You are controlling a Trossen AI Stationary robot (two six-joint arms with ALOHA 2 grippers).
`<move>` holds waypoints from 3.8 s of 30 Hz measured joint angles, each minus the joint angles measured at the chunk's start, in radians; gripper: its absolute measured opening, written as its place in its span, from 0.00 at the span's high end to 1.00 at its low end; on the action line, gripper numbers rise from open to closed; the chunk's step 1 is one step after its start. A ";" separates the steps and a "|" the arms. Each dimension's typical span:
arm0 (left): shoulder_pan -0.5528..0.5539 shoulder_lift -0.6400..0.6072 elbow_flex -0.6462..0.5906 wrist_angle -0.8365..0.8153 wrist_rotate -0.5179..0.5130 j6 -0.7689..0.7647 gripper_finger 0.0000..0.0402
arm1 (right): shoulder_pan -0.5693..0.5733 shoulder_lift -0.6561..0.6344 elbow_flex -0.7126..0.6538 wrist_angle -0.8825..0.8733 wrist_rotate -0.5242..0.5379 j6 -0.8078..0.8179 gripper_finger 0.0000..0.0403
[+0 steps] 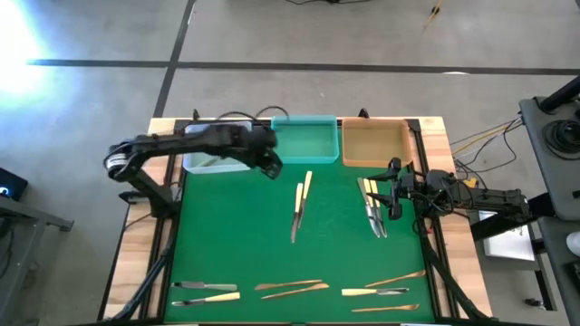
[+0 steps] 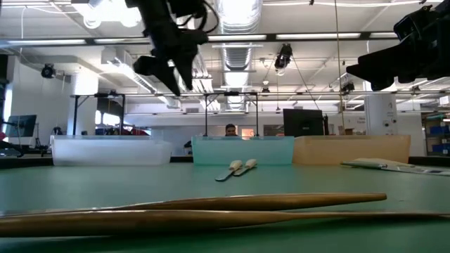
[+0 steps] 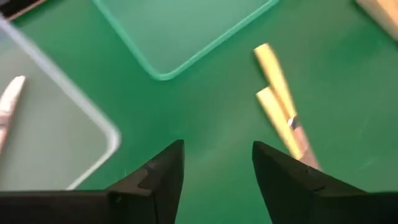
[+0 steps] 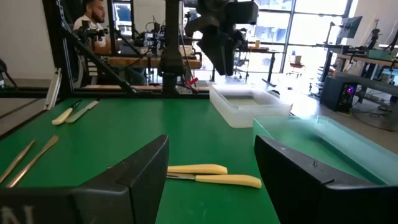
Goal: Sort silverware by color (type)
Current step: Put the top center gold and silver knife into the blue bin
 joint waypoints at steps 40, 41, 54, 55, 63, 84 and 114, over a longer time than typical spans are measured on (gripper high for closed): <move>-0.155 0.905 0.880 -0.423 -0.035 -0.097 0.58 | 0.000 0.000 0.000 0.000 0.000 0.000 0.43; -0.152 0.910 0.881 -0.406 -0.032 -0.112 0.58 | 0.000 0.000 0.000 0.000 0.000 0.000 0.43; -0.130 0.987 0.888 -0.398 0.076 -0.227 0.79 | 0.000 0.000 0.000 0.000 0.000 0.000 0.43; -0.130 0.987 0.888 -0.401 0.079 -0.230 0.80 | 0.000 0.000 0.000 0.000 0.000 0.000 0.43; -0.110 0.988 0.886 -0.412 0.076 -0.246 0.81 | 0.000 0.000 0.000 0.000 0.000 0.000 0.43; -0.071 0.945 0.945 -0.422 -0.026 -0.220 0.84 | 0.000 0.000 0.000 0.000 0.000 0.000 0.43; 0.096 0.672 0.971 0.152 -0.376 0.610 0.84 | 0.000 0.000 -0.002 0.019 0.000 0.000 0.43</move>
